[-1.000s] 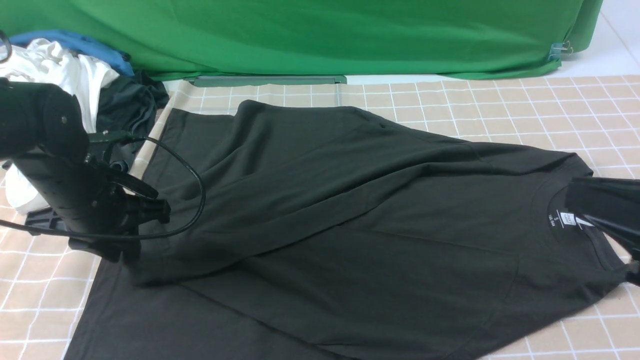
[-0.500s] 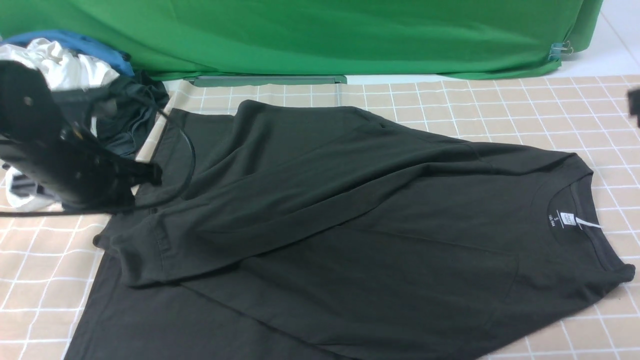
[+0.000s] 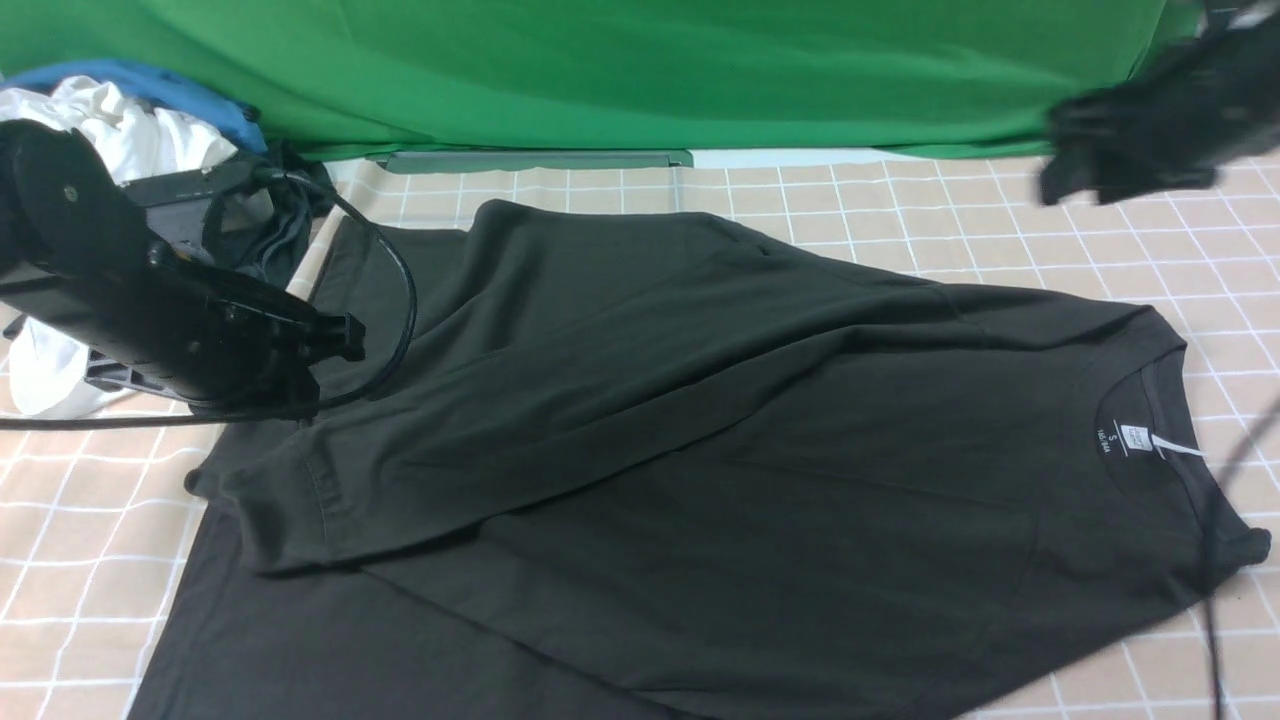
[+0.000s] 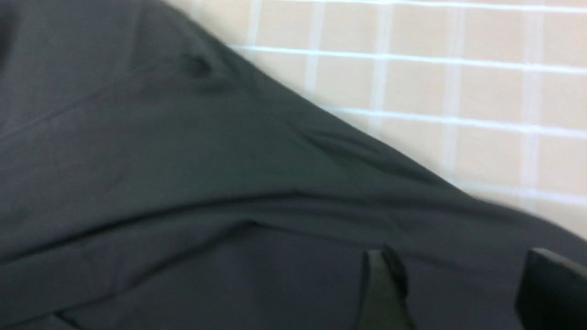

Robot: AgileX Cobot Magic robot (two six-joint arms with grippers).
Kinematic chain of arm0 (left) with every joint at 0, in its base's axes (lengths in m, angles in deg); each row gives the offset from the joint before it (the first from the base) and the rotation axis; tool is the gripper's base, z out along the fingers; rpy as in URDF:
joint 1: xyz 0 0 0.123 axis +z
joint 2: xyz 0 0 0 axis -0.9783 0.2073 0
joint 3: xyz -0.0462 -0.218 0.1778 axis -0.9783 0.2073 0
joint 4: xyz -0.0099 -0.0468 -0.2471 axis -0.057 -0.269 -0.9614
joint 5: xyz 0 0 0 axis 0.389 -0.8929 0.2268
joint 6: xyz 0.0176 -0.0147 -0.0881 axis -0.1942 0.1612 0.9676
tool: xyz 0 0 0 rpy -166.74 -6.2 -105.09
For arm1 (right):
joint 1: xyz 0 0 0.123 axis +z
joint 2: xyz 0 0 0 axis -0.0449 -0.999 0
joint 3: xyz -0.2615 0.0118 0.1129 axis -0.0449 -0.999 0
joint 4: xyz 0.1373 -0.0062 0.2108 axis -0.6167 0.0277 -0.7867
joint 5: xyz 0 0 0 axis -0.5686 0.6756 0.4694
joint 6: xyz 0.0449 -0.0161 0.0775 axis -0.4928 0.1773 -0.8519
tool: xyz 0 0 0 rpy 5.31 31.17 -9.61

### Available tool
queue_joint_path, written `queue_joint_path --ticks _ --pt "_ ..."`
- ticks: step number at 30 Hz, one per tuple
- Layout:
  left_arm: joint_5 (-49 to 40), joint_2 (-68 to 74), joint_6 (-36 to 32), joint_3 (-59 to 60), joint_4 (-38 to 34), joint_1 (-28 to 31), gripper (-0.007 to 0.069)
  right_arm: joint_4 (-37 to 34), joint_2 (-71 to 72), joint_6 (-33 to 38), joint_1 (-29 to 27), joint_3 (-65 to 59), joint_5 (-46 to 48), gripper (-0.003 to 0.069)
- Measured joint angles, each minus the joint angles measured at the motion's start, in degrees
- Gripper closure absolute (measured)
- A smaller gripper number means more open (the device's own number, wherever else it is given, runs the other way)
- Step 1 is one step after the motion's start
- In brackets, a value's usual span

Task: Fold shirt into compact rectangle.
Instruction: 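Fold the left side of the dark shirt inward over its body with the left gripper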

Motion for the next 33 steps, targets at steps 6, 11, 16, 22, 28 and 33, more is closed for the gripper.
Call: queue_joint_path --ticks 6,11,16,22,28,33 --pt "-1.77 0.0 -0.18 0.0 -0.09 0.0 0.0609 0.34 -13.57 3.06 2.84 12.07 4.79 0.0167" --pt "-2.96 0.0 -0.25 0.0 0.2 0.0 0.0609 4.06 -21.29 4.86 5.06 18.7 6.97 0.0132" --pt "-2.96 0.0 -0.6 0.0 0.31 0.0 0.0607 9.57 -24.58 5.29 6.47 20.0 7.46 0.0134" --pt "-2.96 0.0 -0.6 0.0 0.31 0.0 0.0606 10.24 -25.85 6.36 7.04 20.19 7.23 0.0468" --pt "-2.96 0.0 -0.6 0.0 0.31 0.0 0.0606 10.3 -25.85 7.44 6.86 23.48 7.54 0.0602" --pt "-3.12 0.0 -0.6 0.0 0.31 0.0 0.0606 10.25 -25.85 6.9 5.29 28.18 7.79 0.0603"
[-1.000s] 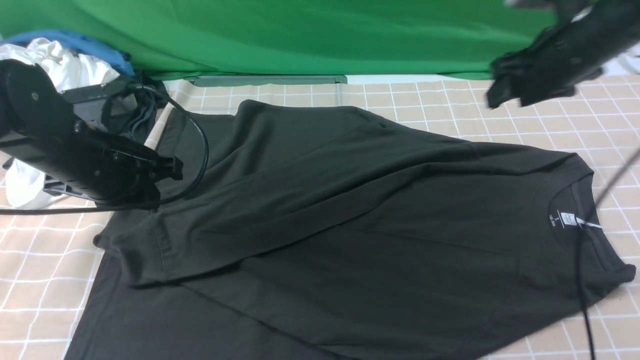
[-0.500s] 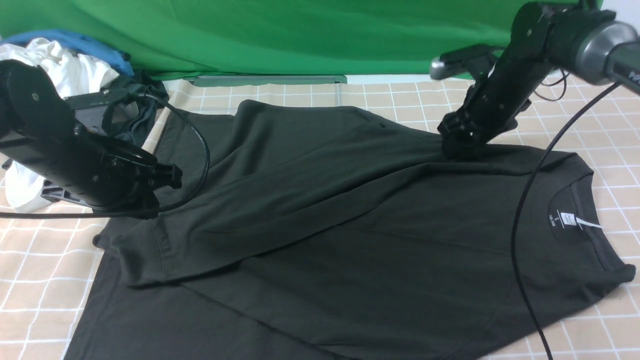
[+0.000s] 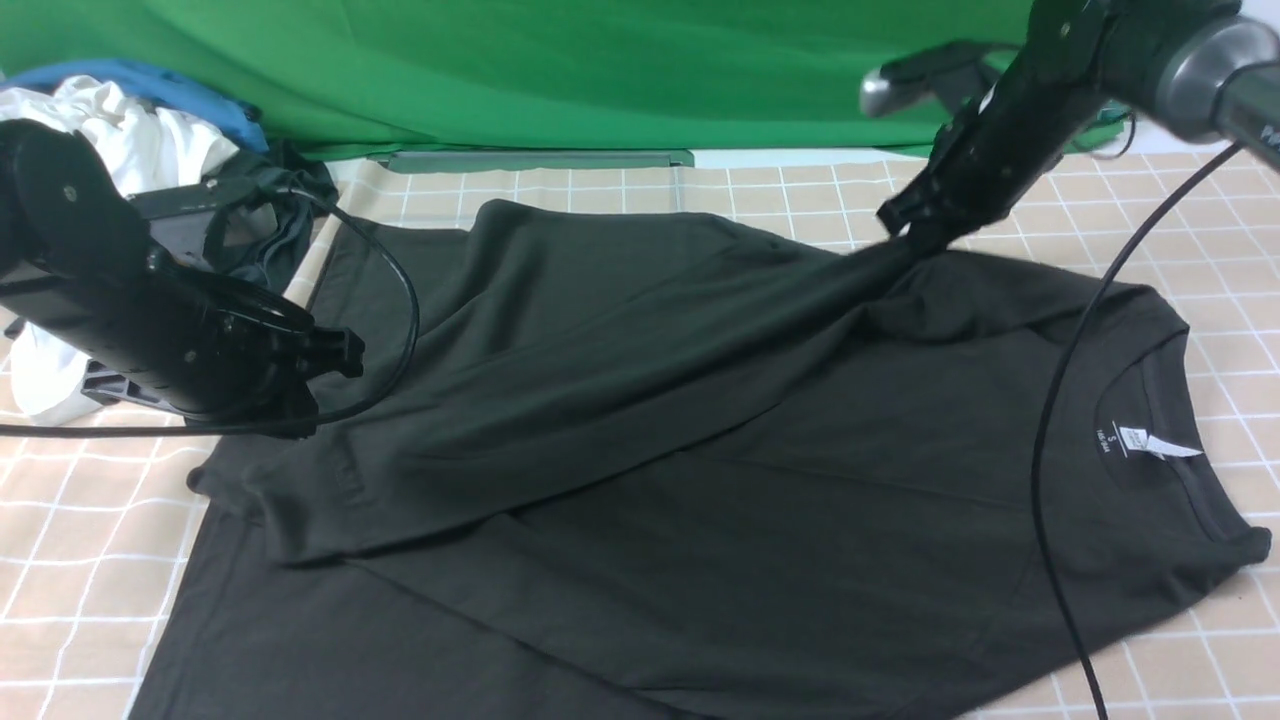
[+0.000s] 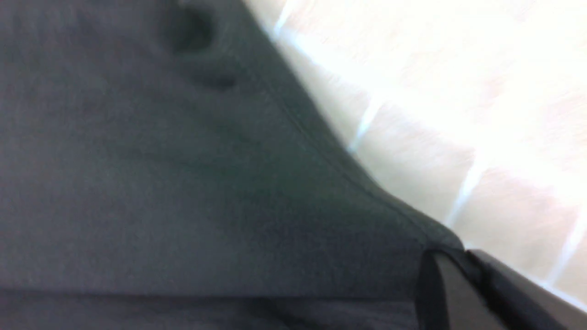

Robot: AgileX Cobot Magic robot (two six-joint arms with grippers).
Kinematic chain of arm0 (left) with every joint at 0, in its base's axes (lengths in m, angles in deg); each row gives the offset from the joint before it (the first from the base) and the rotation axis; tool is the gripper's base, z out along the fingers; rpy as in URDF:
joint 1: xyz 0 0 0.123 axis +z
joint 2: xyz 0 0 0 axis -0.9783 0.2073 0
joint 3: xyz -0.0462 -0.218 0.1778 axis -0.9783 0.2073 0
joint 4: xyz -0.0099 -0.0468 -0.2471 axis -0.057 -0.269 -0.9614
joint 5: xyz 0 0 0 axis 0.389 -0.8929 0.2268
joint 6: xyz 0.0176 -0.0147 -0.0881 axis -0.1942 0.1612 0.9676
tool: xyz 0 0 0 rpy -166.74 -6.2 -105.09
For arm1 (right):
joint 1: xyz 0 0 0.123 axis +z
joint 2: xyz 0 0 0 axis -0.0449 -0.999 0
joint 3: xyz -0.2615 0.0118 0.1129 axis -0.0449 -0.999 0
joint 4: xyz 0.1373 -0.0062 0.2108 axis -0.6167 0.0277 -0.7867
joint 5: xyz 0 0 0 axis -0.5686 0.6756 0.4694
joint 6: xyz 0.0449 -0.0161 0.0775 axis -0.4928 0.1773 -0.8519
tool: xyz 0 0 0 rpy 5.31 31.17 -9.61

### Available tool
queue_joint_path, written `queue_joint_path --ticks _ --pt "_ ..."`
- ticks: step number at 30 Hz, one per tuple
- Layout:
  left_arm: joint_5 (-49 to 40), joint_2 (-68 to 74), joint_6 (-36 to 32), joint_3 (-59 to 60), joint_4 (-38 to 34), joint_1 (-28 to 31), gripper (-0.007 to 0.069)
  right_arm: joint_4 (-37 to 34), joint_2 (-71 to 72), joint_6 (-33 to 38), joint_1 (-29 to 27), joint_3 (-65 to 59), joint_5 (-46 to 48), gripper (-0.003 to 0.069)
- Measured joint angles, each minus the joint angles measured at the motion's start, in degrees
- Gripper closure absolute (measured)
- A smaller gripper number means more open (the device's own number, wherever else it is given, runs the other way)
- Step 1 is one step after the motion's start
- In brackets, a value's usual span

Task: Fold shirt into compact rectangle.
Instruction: 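Fold the left side of the dark shirt inward over its body with the left gripper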

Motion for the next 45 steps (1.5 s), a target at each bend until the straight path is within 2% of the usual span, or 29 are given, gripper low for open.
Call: queue_joint_path --ticks 7,11,15,19,20,23,25,26,28,29,30,32,35,38,40,42,45 --pt "-0.92 0.0 0.0 0.0 0.0 0.0 0.0606 0.15 -0.71 -0.25 -2.18 0.46 -1.57 0.0602" --pt "-1.17 0.0 0.0 0.0 0.0 0.0 0.0606 0.19 -1.81 -0.06 -2.31 0.46 -4.67 0.056" --pt "-1.34 0.0 0.0 0.0 0.0 0.0 0.0606 1.06 -2.02 0.06 -2.31 1.06 -6.53 0.0318" --pt "-1.48 0.0 1.23 0.0 0.0 0.0 0.0606 1.23 -2.14 -2.02 -2.31 4.08 -1.85 0.0223" --pt "-1.42 0.0 1.49 0.0 0.0 0.0 0.0606 1.23 -2.14 -3.25 -2.31 5.35 0.06 0.0223" --pt "-1.34 0.0 2.49 0.0 0.34 0.0 0.0605 1.23 -2.14 -5.21 -2.24 10.26 7.85 0.0267" --pt "-1.71 0.0 2.79 0.0 0.61 0.0 0.0599 0.65 -1.55 -6.38 -1.81 13.33 11.3 0.0385" --pt "-1.94 0.0 2.79 0.0 0.66 0.0 0.0588 0.47 -1.33 -6.55 -1.78 13.52 11.58 0.0406" --pt "-2.41 0.14 2.79 0.0 0.73 0.0 0.0561 -0.45 -0.19 -6.88 -1.37 13.83 12.39 0.0501" --pt "-2.46 0.8 2.79 0.0 1.03 0.0 0.0492 -0.88 0.97 -7.02 -0.84 14.02 12.7 0.0567" --pt "-2.46 1.5 2.79 0.0 1.18 0.0 0.0448 -1.21 1.93 -7.02 -0.39 14.1 12.76 0.0603" --pt "-2.39 2.78 2.79 0.0 1.17 0.0 0.0398 -1.57 2.85 -7.07 0.1 14.1 12.89 0.062" --pt "-1.52 6.3 2.96 0.0 0.23 0.0 0.0209 -2.07 5.22 -6.95 1.02 14.1 13.07 0.0622" --pt "-0.79 9.0 2.96 0.0 -1.88 0.0 0.01 -2.27 6.44 -6.77 1.23 13.76 13.13 0.0622" --pt "-0.1 10.74 3.02 0.0 -2.34 0.0 0.0083 -2.27 7.15 -6.72 1.23 13.08 13.21 0.0622" --pt "0.13 11.64 3.07 -0.08 -2.38 0.0 0.0106 -2.21 7.6 -6.59 1.23 12.5 13.25 0.062" --pt "0.7 11.9 2.94 -0.08 -1.98 0.0 0.0276 -2.21 7.85 -6.55 1.28 12.12 13.45 0.0619"
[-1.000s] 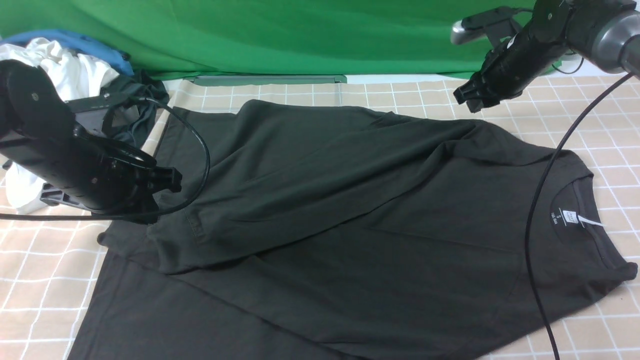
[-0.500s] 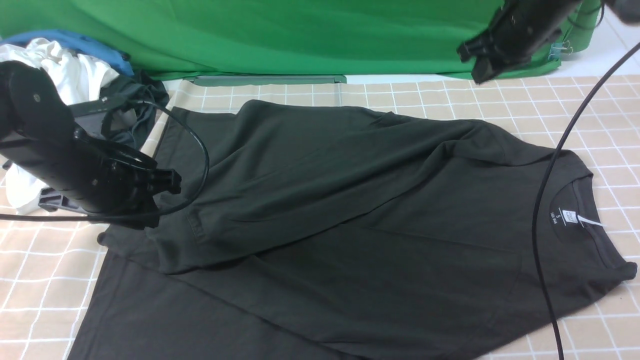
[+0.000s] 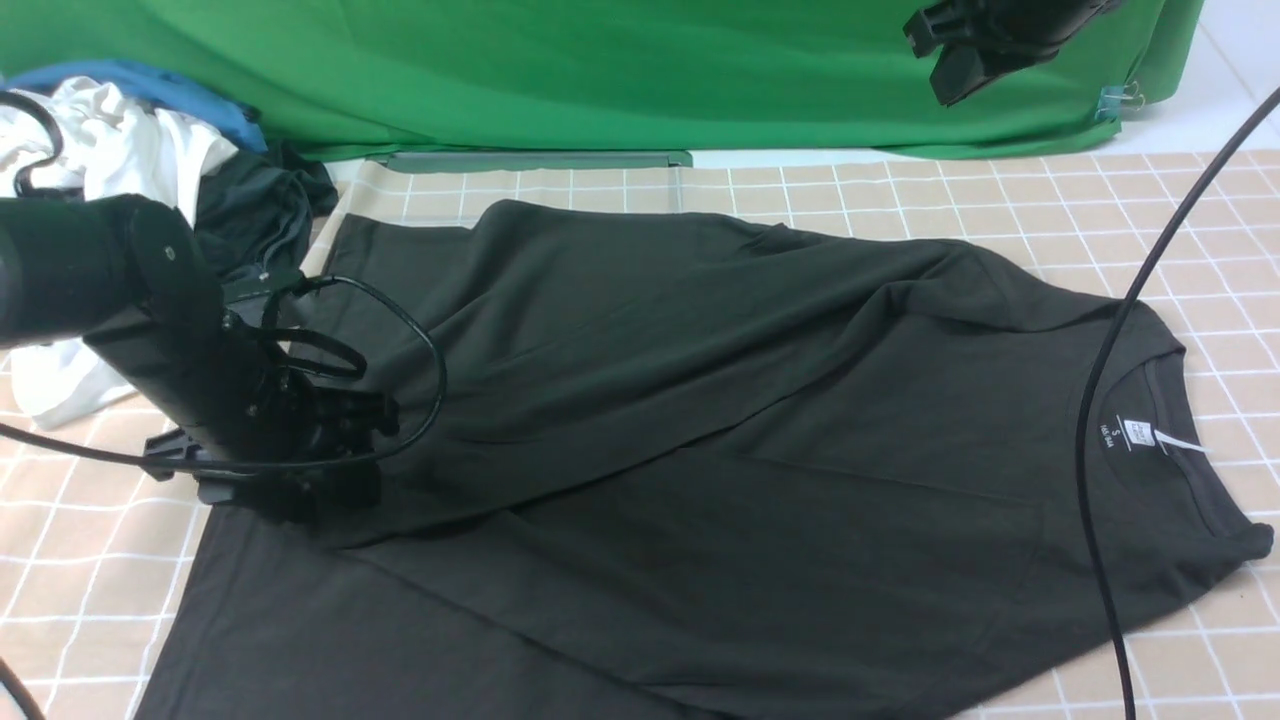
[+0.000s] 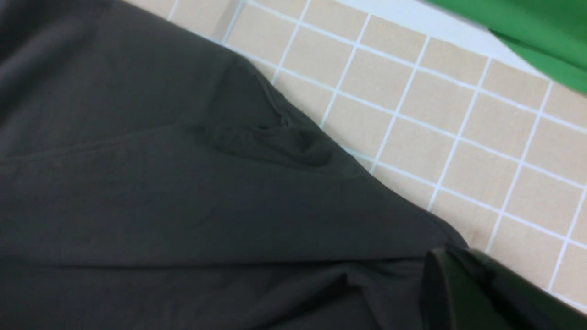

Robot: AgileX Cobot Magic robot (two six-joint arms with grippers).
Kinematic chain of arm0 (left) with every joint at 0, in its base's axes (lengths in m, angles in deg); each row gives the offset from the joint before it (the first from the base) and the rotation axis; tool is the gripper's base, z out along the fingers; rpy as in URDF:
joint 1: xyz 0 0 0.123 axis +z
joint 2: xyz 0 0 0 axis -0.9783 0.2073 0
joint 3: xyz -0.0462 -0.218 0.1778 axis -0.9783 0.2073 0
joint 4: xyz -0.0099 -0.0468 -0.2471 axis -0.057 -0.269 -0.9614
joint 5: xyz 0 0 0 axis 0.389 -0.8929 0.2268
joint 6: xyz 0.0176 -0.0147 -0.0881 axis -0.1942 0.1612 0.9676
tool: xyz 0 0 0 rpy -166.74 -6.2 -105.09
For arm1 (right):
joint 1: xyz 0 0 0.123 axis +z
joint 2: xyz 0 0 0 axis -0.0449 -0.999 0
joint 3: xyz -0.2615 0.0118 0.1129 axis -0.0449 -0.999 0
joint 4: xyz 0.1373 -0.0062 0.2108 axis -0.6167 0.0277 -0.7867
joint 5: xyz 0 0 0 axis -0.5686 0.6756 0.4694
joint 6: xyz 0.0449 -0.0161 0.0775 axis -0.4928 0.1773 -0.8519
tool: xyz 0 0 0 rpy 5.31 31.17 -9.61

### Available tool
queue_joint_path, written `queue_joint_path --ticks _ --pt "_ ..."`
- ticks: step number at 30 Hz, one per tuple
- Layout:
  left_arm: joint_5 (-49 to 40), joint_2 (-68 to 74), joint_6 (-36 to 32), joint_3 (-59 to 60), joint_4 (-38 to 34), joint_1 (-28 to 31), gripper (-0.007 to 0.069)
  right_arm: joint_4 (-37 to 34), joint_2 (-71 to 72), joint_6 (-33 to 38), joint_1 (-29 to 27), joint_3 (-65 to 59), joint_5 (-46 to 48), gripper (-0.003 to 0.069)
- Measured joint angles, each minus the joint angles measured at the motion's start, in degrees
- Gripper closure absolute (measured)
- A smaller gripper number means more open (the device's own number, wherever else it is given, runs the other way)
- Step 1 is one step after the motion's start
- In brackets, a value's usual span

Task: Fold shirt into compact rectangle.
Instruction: 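Fold the left side of the dark shirt inward over its body with the left gripper, then grasp the near edge of the shirt at its hem and shoulder corners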

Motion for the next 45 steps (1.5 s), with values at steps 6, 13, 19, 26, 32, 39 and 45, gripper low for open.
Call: queue_joint_path --ticks 6,13,19,26,32,39,45 --pt "-2.11 -3.42 -0.38 0.08 0.79 0.0 0.0592 0.06 0.0 0.7 -0.07 -0.24 0.05 0.0616" --pt "-9.59 -11.44 2.75 0.08 3.37 0.0 0.0604 3.25 0.02 1.46 -0.01 -0.25 0.05 0.0615" --pt "-13.29 -12.61 8.42 3.56 9.35 0.0 0.0604 8.06 0.02 1.46 -1.34 -0.25 0.05 0.0573" --pt "-9.65 -12.56 10.13 6.55 11.64 0.0 0.0601 8.53 -0.68 -3.34 -6.89 -1.51 -0.19 0.0389" --pt "-7.58 -12.56 10.17 6.48 12.32 0.0 0.0442 6.63 -1.77 -3.93 -10.08 -12.28 -0.23 0.0244" --pt "-7.01 -13.63 8.43 2.91 11.87 0.0 0.0211 6.2 -2.11 0.06 -11.02 -21.25 0.08 0.0119" --pt "-6.25 -13.44 4.01 1.75 4.4 -0.76 0.0351 6.2 -2.5 6.38 -9.34 -21.53 -4.45 0.0099"
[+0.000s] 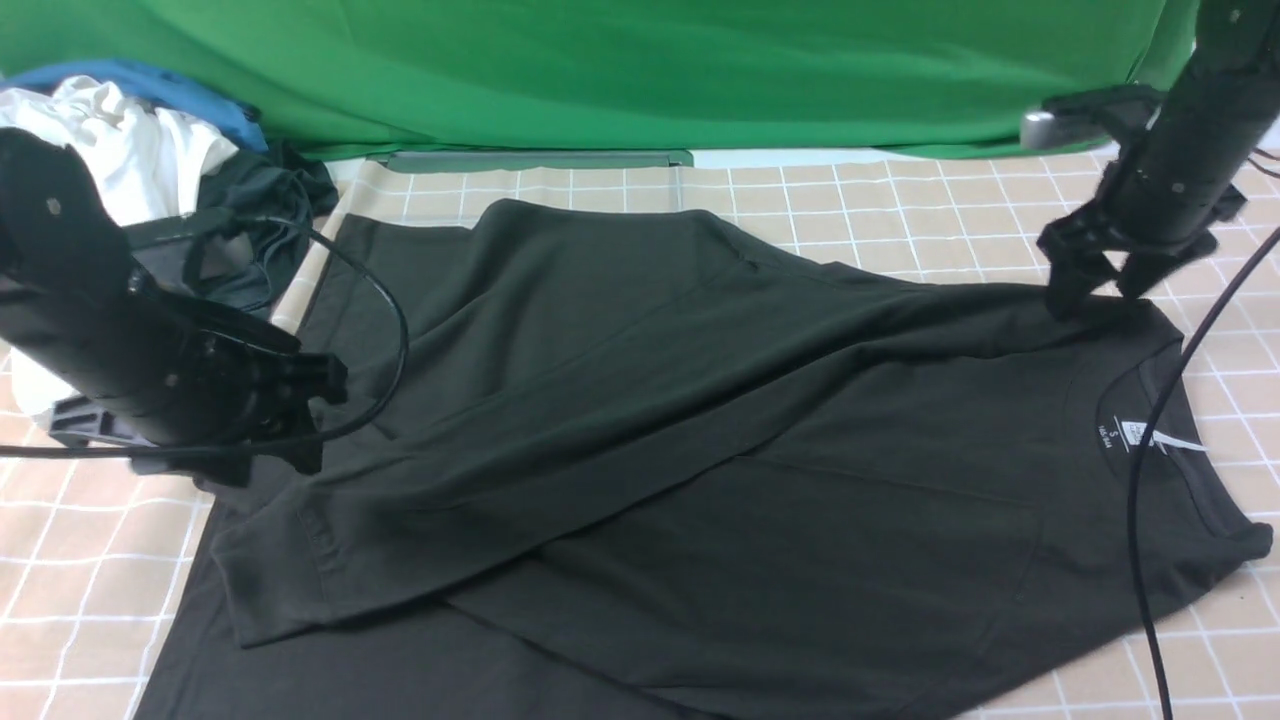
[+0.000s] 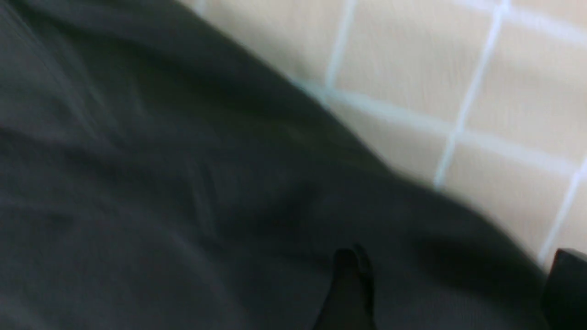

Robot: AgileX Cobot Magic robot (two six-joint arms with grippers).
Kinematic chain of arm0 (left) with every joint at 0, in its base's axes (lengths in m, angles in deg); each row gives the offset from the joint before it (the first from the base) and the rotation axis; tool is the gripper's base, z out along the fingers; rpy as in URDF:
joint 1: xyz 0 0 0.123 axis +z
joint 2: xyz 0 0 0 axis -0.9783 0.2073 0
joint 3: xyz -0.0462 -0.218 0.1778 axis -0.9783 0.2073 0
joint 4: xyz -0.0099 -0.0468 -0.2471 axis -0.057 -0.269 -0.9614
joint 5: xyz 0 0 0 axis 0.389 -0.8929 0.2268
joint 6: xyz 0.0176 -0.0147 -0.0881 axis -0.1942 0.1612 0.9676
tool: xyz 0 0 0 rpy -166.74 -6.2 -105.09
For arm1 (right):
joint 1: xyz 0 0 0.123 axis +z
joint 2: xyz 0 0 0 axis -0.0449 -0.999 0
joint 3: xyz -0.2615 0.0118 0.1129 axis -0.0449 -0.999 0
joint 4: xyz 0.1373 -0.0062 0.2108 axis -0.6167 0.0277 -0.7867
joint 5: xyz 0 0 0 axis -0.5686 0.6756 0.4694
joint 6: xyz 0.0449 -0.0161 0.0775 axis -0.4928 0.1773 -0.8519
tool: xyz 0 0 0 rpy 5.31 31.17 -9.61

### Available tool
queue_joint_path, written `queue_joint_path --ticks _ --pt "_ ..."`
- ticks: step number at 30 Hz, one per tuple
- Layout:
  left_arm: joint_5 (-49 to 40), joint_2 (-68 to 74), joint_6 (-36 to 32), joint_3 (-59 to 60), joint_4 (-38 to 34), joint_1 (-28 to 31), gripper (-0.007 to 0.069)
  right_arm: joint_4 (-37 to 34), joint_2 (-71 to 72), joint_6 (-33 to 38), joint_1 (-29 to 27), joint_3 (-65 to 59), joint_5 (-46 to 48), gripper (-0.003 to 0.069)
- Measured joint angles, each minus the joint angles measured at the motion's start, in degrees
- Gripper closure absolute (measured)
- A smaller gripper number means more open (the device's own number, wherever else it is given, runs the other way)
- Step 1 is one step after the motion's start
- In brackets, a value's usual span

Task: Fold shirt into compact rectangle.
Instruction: 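Grasp the near edge of the shirt at its hem and shoulder corners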

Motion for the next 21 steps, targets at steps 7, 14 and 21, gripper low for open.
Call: queue_joint_path --ticks 7,14,21 --pt "2.71 5.64 -0.94 0.0 -0.34 -4.0 0.0596 -0.2 -2.62 6.85 2.16 0.05 -3.63 0.0111" --pt "4.16 10.92 -0.18 -0.05 0.05 -5.4 0.061 -0.61 -4.43 8.75 2.97 0.56 -3.88 0.0536" --pt "6.45 11.98 2.07 -0.05 1.91 -5.4 0.061 2.67 -4.85 5.95 2.95 6.08 -4.01 0.0595"
